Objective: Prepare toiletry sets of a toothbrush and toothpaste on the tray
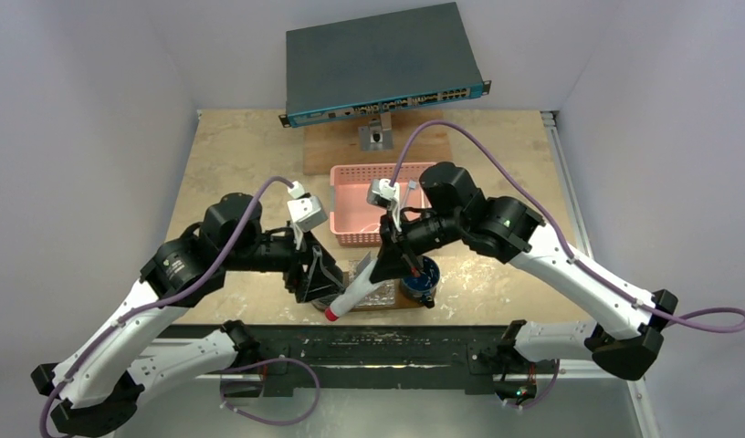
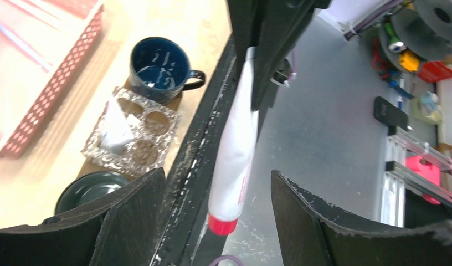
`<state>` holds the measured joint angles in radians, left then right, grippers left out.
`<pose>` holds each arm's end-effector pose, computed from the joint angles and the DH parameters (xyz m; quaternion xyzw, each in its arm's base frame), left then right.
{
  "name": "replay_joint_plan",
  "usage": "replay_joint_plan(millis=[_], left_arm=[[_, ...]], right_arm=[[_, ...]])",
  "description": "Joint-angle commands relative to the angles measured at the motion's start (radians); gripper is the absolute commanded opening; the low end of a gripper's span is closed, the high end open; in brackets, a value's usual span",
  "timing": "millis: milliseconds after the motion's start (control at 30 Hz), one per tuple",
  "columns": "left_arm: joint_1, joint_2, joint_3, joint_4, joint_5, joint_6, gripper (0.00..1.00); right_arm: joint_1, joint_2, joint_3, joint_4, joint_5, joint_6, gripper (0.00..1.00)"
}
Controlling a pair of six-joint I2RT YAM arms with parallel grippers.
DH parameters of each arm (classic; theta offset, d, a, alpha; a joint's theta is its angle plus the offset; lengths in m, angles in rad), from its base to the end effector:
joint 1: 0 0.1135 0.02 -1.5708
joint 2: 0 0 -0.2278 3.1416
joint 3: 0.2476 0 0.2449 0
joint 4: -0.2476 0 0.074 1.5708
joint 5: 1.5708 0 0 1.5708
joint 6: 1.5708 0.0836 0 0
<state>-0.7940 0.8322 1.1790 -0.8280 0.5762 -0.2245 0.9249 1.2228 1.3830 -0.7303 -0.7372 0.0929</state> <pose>0.1058 -0.1726 0.3524 0.3717 0.7456 -0.4544 0.3154 0.1246 0.2586 0.3514 -0.4889 0.6788 0.4941 0.2368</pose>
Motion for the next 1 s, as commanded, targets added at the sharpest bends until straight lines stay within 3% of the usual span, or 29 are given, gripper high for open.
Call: replay_joint_plan(millis=[0, 267, 467, 967], left_arm=[[0.004, -0.026, 0.038, -0.039, -0.158, 0.014, 0.71], [0.005, -0.063, 0.020, -0.053, -0.286, 0.006, 0.94], [0.004, -0.086, 0.005, -0.065, -0.370, 0.005, 0.96], [0.005, -0.209, -0.078, -0.056, -0.630, -0.003, 0.96]], right_arm=[[0.014, -0.008, 0.078, -0.134, 0.122, -0.025, 0.00], [0.047, 0.045, 0.217, -0.357, 0.357, -0.010, 0.00], [0.086, 0.120, 0.325, -0.502, 0.556, 0.039, 0.00], [0.119, 0.245, 0.395, -0.521, 0.844, 0.135, 0.00]])
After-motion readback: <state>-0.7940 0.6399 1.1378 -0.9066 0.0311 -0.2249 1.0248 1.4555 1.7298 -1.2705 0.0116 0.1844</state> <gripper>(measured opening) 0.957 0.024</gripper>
